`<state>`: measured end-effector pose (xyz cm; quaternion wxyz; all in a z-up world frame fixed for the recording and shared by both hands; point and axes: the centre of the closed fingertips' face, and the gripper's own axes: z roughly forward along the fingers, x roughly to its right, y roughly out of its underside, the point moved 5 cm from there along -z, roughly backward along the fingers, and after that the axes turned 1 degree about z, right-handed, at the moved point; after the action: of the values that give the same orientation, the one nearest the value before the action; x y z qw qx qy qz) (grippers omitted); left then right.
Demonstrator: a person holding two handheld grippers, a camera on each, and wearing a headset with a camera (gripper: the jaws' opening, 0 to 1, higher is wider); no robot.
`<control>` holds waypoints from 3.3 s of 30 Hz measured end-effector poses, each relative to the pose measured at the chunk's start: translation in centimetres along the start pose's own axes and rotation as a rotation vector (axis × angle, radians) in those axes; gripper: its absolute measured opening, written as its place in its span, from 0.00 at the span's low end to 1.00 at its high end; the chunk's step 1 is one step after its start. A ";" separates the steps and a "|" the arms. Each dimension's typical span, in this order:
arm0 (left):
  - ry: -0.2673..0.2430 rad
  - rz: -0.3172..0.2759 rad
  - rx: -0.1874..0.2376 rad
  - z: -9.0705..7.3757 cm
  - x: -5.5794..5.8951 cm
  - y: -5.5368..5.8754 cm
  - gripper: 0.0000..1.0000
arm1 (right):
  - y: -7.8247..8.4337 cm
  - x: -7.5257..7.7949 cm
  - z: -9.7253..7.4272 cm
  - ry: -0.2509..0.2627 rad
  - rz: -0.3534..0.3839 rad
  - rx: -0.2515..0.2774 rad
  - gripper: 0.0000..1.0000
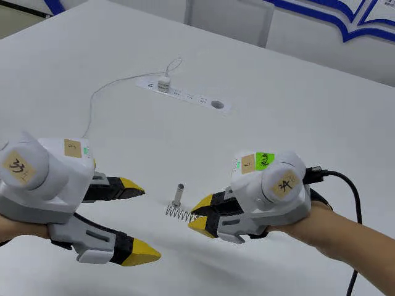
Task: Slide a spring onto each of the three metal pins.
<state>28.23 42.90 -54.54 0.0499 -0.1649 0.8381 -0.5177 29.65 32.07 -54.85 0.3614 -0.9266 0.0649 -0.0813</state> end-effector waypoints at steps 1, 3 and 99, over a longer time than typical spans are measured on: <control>0.004 0.005 0.004 0.1 0.1 -0.2 0.61 | -0.1 -0.2 -0.2 -0.001 -0.007 0.004 0.10; 0.017 0.023 0.014 0.4 0.6 -0.8 0.56 | -0.4 -0.7 -0.8 0.000 -0.024 0.007 0.10; 0.090 0.288 -0.032 1.1 3.3 -2.3 0.10 | -5.2 -3.7 -3.8 -0.094 -0.020 0.218 0.10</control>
<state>25.90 39.89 -52.74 0.0836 -0.0204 0.8626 -0.4985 25.57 34.07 -48.94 0.4620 -0.8851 0.0295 -0.0481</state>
